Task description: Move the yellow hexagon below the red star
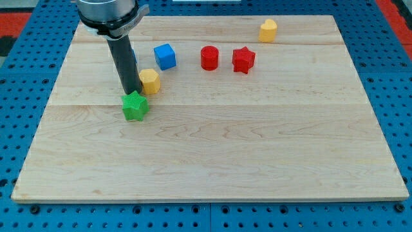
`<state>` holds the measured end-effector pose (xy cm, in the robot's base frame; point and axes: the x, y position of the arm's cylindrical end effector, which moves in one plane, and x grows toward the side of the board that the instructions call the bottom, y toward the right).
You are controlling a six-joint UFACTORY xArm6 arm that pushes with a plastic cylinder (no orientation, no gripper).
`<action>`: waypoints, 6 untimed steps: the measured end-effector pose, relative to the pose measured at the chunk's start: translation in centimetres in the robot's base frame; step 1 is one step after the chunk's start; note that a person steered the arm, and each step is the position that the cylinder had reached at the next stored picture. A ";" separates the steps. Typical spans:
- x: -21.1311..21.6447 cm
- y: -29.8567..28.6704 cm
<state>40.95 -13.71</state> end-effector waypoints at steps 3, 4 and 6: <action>-0.5 0.3; -1.4 1.9; -3.6 2.5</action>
